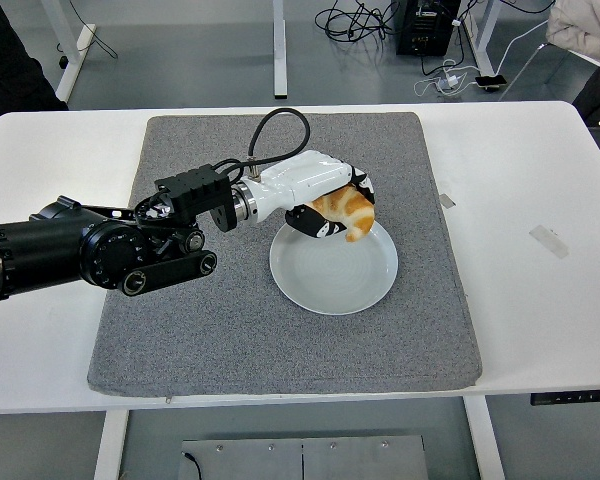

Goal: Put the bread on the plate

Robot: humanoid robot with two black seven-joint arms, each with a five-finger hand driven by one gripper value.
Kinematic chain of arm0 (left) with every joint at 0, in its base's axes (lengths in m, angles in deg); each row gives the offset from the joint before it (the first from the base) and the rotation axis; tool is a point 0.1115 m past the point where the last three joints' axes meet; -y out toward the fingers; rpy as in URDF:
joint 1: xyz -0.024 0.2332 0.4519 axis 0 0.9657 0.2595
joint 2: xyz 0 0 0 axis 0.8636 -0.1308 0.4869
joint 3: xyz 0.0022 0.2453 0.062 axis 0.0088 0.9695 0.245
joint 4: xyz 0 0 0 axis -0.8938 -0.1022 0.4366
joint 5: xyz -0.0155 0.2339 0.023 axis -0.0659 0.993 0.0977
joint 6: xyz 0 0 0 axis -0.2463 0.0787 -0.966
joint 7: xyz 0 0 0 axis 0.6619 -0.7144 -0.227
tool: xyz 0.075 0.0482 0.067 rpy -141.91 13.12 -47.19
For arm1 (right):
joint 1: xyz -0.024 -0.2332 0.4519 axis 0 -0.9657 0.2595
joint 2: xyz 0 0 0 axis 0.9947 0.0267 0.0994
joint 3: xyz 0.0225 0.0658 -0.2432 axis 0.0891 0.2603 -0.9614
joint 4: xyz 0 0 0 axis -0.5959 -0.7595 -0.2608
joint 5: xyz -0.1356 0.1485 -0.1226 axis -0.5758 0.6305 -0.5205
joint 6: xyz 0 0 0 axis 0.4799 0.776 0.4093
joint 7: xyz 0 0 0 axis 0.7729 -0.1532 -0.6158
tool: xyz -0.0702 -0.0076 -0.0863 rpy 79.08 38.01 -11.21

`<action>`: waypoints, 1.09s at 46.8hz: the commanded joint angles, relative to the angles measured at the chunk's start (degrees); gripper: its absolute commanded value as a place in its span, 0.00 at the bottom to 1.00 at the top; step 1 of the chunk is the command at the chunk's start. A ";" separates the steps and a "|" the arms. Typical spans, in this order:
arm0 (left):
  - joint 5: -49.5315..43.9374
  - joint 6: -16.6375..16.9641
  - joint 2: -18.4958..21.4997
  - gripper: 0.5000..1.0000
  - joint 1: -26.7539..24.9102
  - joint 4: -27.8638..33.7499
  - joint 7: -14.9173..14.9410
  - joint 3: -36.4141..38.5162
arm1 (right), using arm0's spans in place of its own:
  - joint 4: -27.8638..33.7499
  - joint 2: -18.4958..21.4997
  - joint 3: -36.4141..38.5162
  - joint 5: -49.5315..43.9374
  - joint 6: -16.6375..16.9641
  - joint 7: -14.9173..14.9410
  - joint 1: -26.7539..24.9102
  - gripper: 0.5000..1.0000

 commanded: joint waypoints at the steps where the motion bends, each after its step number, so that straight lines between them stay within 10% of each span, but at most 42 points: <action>1: -0.04 0.12 -0.82 0.00 0.48 -1.19 -0.02 0.93 | -0.01 0.00 0.00 0.00 0.00 0.00 0.00 1.00; 48: -0.22 5.31 -3.55 0.00 5.66 -4.18 -1.16 6.12 | -0.01 0.00 0.00 0.00 0.00 0.00 0.00 1.00; 51: -0.57 5.31 -3.55 0.31 5.75 -4.18 -1.16 6.03 | -0.01 0.00 0.00 0.00 0.00 0.00 0.00 1.00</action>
